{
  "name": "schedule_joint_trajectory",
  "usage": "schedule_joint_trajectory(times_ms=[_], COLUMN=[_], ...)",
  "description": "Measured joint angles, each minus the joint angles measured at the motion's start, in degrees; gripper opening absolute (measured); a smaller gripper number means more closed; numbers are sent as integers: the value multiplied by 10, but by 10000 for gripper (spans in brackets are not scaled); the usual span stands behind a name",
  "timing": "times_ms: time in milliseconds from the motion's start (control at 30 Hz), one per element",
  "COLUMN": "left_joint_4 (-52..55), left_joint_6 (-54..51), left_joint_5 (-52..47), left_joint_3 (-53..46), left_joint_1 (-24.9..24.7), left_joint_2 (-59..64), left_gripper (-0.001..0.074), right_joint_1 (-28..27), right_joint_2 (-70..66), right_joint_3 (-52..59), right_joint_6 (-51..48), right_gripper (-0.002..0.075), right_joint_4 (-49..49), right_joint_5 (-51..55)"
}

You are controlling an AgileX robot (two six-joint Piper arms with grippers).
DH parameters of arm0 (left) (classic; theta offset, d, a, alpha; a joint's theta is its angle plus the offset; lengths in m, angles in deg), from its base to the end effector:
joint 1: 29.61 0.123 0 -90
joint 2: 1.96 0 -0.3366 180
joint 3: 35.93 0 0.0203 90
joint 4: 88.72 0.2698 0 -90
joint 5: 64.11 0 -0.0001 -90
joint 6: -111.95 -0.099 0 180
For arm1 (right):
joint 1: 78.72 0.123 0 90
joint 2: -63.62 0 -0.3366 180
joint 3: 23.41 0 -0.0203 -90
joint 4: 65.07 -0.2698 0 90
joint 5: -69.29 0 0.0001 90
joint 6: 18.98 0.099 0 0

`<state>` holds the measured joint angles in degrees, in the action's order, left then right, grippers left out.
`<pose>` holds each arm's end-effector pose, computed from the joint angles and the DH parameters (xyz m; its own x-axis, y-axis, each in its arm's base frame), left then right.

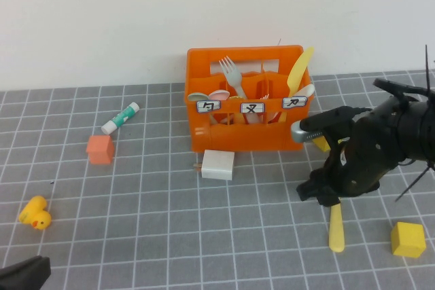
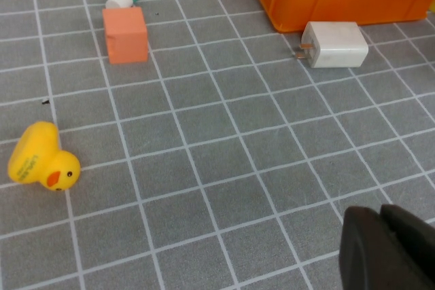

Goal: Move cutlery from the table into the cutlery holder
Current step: Pick up the spoon

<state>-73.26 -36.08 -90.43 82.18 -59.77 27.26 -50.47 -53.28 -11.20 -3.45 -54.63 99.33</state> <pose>0.0614 -0.0221 0.2583 -0.4943 -0.0685 -0.8666 0.2675 0.9365 -0.2267 0.3655 0.1862 0.1768 -0.8655 -0.3377 -0.3699 -0.3471 0.9368 -0.0432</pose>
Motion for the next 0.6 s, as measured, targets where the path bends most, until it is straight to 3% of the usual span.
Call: schedule_joint_trajectory(times_ms=[200,600], left_joint_4=[1,12], left_joint_6=[0,1], left_joint_5=[0,1], left_joint_3=[0,0], left_joint_1=[0,0], left_joint_2=[0,0], left_gripper=[-1,-1], right_joint_1=[-4,-4], right_joint_2=[-34,-53], right_joint_3=[-31,-63], right_joint_6=[-12,-144], right_gripper=[382,381], right_joint_4=[16,-1], right_joint_5=[-20,-11])
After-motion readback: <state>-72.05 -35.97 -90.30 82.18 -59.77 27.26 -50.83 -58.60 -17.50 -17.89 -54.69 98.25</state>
